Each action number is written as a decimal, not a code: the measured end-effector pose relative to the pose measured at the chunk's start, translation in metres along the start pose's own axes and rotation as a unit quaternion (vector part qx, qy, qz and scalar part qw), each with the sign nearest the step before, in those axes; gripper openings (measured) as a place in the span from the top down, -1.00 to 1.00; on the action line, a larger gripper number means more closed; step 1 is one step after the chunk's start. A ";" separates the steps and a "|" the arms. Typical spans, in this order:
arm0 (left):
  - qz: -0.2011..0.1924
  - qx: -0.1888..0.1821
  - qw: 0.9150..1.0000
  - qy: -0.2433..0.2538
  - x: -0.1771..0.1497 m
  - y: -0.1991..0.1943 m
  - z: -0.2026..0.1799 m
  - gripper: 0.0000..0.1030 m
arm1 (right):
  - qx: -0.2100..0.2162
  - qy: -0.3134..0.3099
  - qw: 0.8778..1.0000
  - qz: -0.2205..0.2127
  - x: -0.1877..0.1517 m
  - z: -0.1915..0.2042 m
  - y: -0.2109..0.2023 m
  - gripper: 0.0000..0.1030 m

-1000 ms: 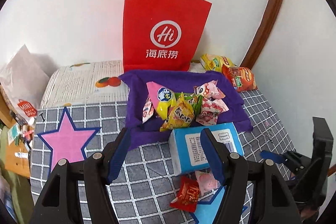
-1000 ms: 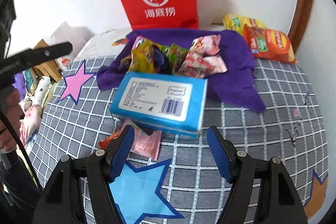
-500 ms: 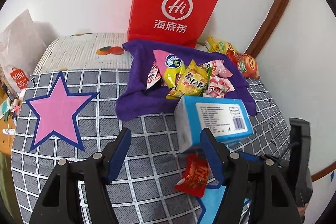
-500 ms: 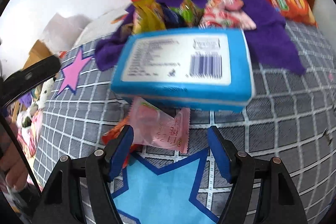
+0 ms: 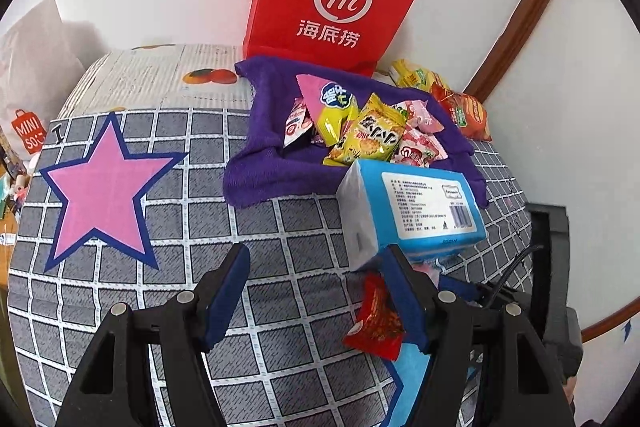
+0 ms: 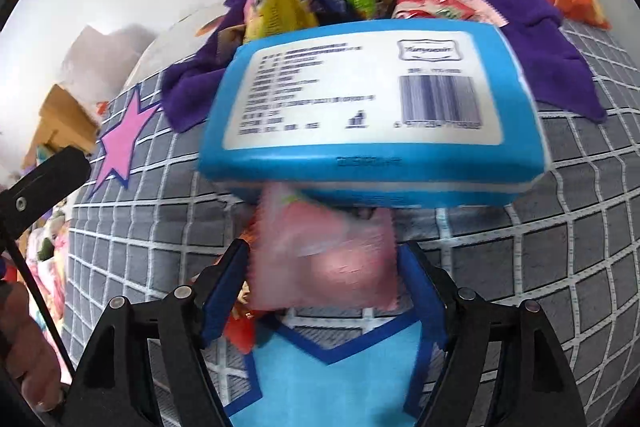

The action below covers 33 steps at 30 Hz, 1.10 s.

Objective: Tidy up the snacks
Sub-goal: 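Grasp pink peach candy bag with right gripper while left tool approaches red packet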

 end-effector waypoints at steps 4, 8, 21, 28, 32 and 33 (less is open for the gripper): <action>0.010 0.005 1.000 0.006 -0.008 0.004 -0.001 -0.28 | 0.016 0.010 1.000 -0.005 0.001 -0.009 -0.003 -0.23; 0.021 0.009 1.000 0.014 -0.019 0.010 -0.007 -0.28 | 0.020 -0.006 1.000 -0.018 -0.001 -0.011 -0.013 -0.06; 0.073 0.013 0.996 0.044 -0.056 0.050 -0.039 -0.28 | -0.002 -0.009 0.998 -0.064 -0.014 -0.060 -0.055 -0.03; 0.096 0.033 0.993 0.066 -0.072 0.077 -0.054 -0.28 | -0.025 0.004 0.996 -0.080 -0.020 -0.096 -0.067 -0.03; 0.091 0.067 0.989 0.093 -0.075 0.084 -0.060 -0.19 | -0.028 0.012 0.996 -0.080 -0.023 -0.110 -0.068 -0.03; 0.091 0.075 0.988 0.099 -0.076 0.085 -0.060 -0.10 | -0.029 0.012 0.996 -0.080 -0.024 -0.112 -0.068 -0.03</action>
Point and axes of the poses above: each gripper's, at about its wrist camera, not at the fingertips, and y roughly the way its jaws point, z to its left, x to its top, the point moved 6 cm from there along y, roughly the way its jaws point, and after that the axes turned 8 degrees about -x, right-handed, at the moved point
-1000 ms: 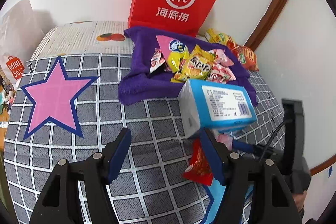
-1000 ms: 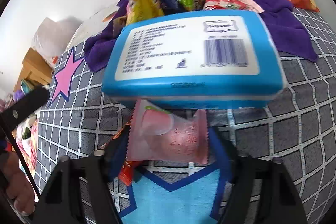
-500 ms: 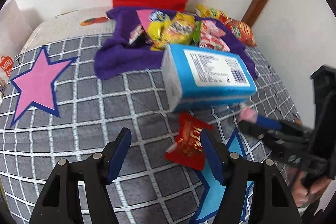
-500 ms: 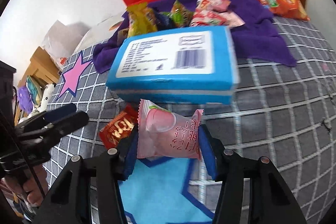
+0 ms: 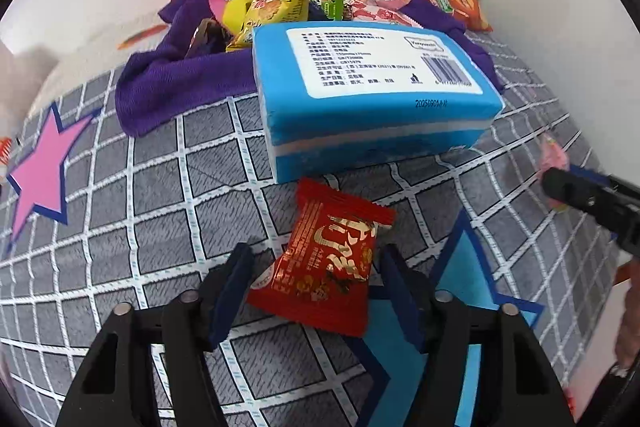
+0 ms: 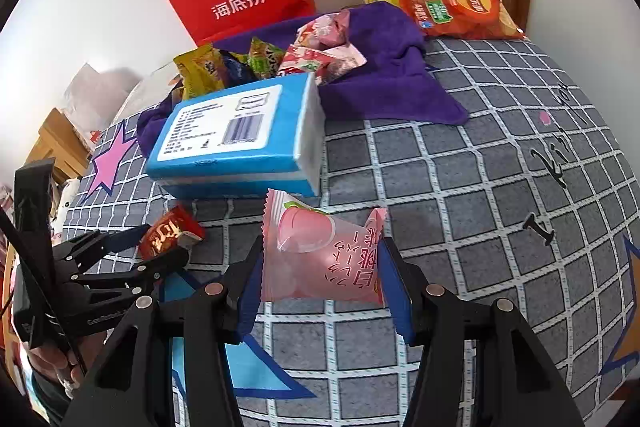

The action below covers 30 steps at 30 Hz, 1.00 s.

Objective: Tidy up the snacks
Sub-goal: 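Grasp pink peach candy bag with right gripper while left tool approaches red packet, then grasp red packet with left gripper while right gripper lifts peach bag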

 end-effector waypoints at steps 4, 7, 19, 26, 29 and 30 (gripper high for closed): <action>-0.003 0.008 1.000 0.007 0.004 0.001 -0.002 0.03 | -0.001 -0.002 1.000 0.001 -0.001 -0.004 0.000 -0.03; -0.007 0.006 1.000 0.001 0.003 -0.005 0.002 0.04 | 0.000 -0.009 1.000 -0.003 0.002 -0.002 -0.002 -0.03; -0.066 -0.017 0.997 -0.028 0.034 -0.074 0.025 0.04 | 0.008 -0.027 0.998 -0.047 0.046 0.020 -0.034 -0.03; -0.103 -0.015 0.994 -0.030 0.076 -0.101 0.038 0.03 | 0.002 -0.031 0.997 -0.072 0.092 0.030 -0.050 -0.03; -0.111 -0.014 0.993 -0.030 0.095 -0.106 0.041 0.03 | 0.006 -0.035 0.996 -0.076 0.109 0.034 -0.053 -0.03; -0.113 -0.013 0.993 -0.030 0.100 -0.107 0.043 0.03 | 0.006 -0.036 0.996 -0.078 0.113 0.035 -0.053 -0.03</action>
Point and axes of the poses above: each gripper's, at about its wrist camera, not at the fingertips, and y roughly the way its jaws point, z to its left, x to its top, the point moved 6 cm from there along y, roughly the way its jaws point, and after that the axes turned 8 degrees about -x, right-handed, at the moved point
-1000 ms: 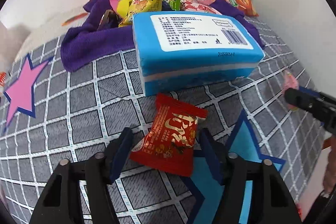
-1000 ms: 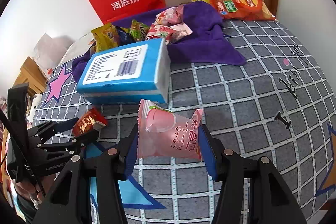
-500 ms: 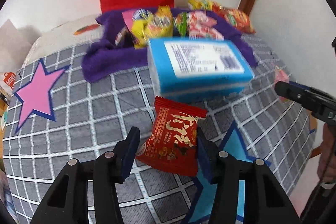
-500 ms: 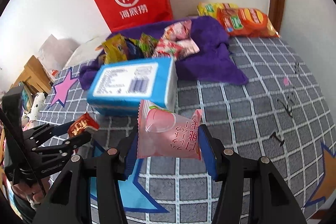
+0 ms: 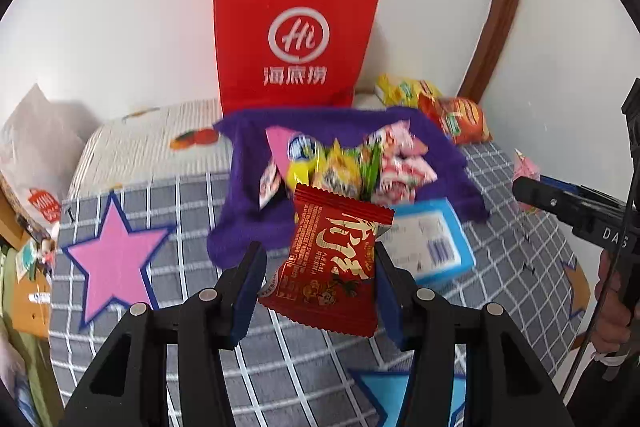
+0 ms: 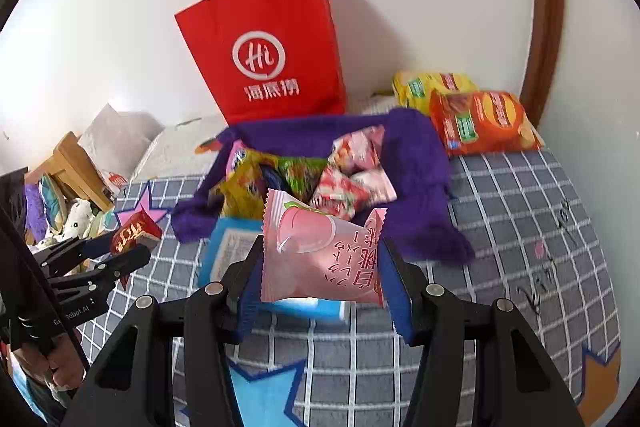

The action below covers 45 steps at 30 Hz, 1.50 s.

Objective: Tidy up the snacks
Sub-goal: 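Grasp red packet with left gripper while right gripper lifts peach bag, then carry peach bag with right gripper while left gripper carries red packet over towel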

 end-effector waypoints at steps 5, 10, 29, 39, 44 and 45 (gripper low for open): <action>-0.010 0.002 1.000 0.002 0.031 0.003 0.003 0.03 | -0.002 -0.011 1.000 -0.012 0.028 0.007 0.006 -0.03; -0.019 0.000 1.000 0.005 0.056 0.012 0.006 0.03 | 0.002 -0.017 1.000 -0.021 0.054 0.013 0.017 -0.03; -0.022 0.006 1.000 -0.011 0.123 0.075 0.019 0.03 | 0.006 -0.030 0.999 -0.033 0.122 0.022 0.072 -0.03; -0.004 -0.007 1.000 -0.029 0.119 0.109 0.030 0.03 | 0.028 -0.023 0.999 -0.017 0.128 0.024 0.108 -0.03; 0.006 -0.010 0.999 -0.034 0.116 0.118 0.036 0.03 | 0.020 -0.041 0.999 0.001 0.121 0.025 0.123 -0.03; 0.006 -0.010 0.999 -0.036 0.116 0.118 0.037 0.03 | 0.019 -0.041 0.999 0.004 0.120 0.024 0.126 -0.03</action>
Point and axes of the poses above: each gripper's, at about its wrist camera, not at the fingertips, and y roughly the way its jaws point, z to its left, x to its top, the point moved 6 cm from there along y, roughly the way its jaws point, and after that the axes turned 8 degrees about -x, right-handed, at the moved point
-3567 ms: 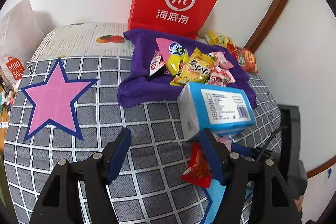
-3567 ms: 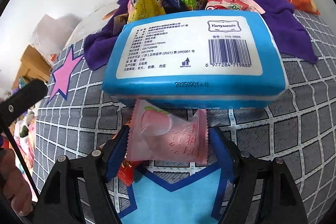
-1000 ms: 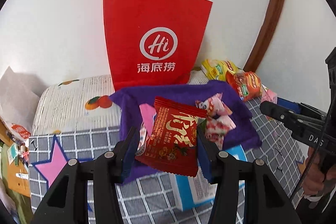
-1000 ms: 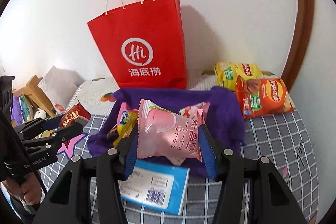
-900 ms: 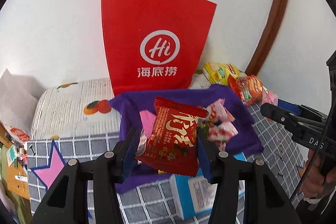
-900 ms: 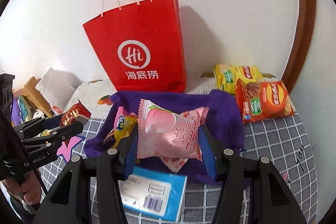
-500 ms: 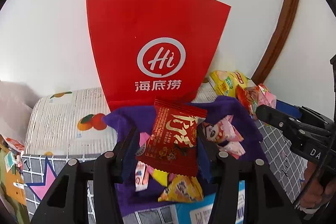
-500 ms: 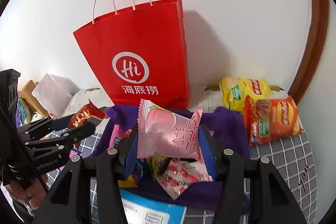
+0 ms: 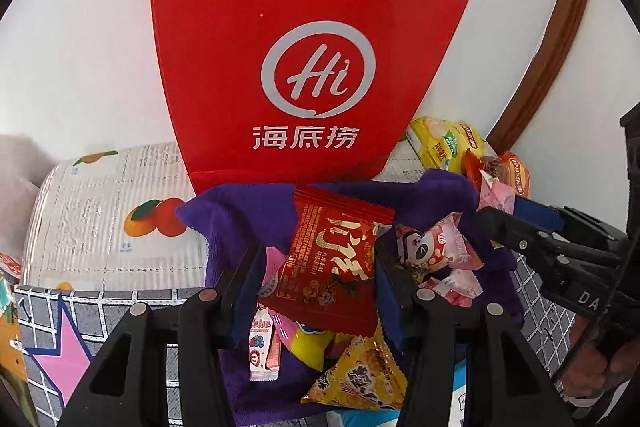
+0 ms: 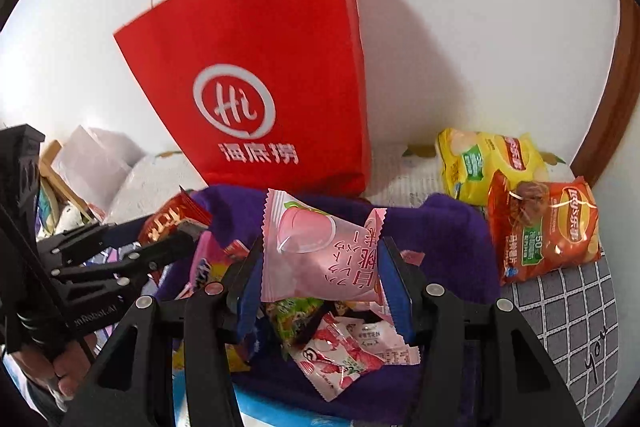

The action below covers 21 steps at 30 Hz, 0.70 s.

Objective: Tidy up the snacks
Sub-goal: 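Carry peach bag with right gripper while left gripper carries red packet over towel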

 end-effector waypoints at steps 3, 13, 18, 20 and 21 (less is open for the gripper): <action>0.002 0.002 1.000 -0.003 0.000 0.002 0.003 0.03 | -0.004 0.004 1.000 0.010 -0.001 -0.005 0.008 -0.03; 0.010 0.005 1.000 -0.008 -0.003 0.009 0.007 0.03 | -0.007 0.007 1.000 0.030 -0.006 -0.009 0.024 -0.03; 0.010 0.005 1.000 -0.008 -0.003 0.010 0.007 0.03 | -0.007 0.006 0.999 0.031 -0.007 -0.009 0.024 -0.04; 0.009 0.005 1.000 -0.007 -0.003 0.010 0.007 0.03 | -0.008 0.005 0.999 0.030 -0.006 -0.010 0.024 -0.04; 0.009 0.005 1.000 -0.007 -0.003 0.010 0.007 0.03 | -0.009 0.006 0.999 0.030 -0.006 -0.010 0.024 -0.04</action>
Point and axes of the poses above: each gripper's, at about its wrist camera, not at the fingertips, and y roughly the way its jaws point, z to its left, x to its top, the point moved 6 cm from there along y, roughly the way its jaws point, and after that the axes turned 8 degrees about -x, right-handed, at the moved point
